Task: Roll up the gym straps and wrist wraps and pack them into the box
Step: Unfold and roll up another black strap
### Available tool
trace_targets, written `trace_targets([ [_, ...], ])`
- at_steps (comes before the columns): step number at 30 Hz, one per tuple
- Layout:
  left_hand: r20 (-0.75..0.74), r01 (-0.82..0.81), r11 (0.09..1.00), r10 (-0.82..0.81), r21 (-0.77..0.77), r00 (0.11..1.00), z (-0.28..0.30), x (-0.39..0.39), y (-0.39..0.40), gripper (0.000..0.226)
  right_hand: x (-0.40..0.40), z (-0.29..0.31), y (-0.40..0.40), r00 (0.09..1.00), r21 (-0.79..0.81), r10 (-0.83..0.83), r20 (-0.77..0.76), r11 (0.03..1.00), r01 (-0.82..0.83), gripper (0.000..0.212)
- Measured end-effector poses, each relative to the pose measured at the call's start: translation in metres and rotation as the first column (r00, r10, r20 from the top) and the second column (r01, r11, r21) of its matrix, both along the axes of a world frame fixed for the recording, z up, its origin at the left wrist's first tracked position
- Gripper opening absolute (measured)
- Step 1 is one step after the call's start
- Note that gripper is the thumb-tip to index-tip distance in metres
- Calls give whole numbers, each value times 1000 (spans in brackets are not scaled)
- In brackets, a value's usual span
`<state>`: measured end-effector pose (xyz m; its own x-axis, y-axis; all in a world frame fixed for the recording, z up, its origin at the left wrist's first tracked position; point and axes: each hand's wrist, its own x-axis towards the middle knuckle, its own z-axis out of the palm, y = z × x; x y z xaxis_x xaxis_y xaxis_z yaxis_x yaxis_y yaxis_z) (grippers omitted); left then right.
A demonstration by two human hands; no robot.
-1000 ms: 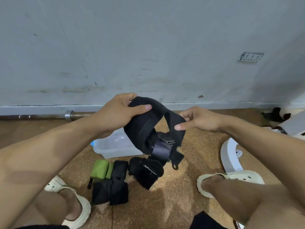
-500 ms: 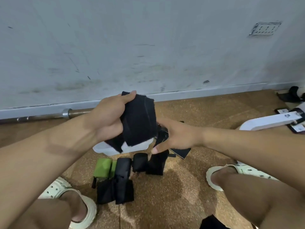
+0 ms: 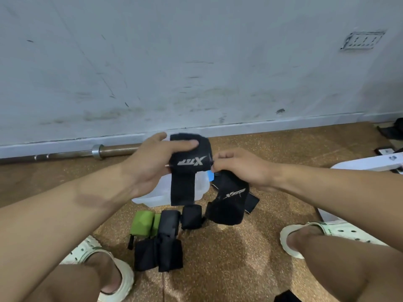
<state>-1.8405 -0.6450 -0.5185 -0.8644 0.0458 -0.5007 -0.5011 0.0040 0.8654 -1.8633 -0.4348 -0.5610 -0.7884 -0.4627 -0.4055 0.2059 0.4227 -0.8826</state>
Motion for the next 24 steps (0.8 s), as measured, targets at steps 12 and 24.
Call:
trace_targets([
  [12, -147, -111, 991, 99, -79, 984, -4, -4, 3, 112, 3, 17, -6, 976, -58, -54, 213, 996, 68, 39],
  [24, -220, -351, 900, 299, -259, 928, -5, -31, -40, 111, 6, 7, 7, 896, 35, -239, 374, 969, 244, 26],
])
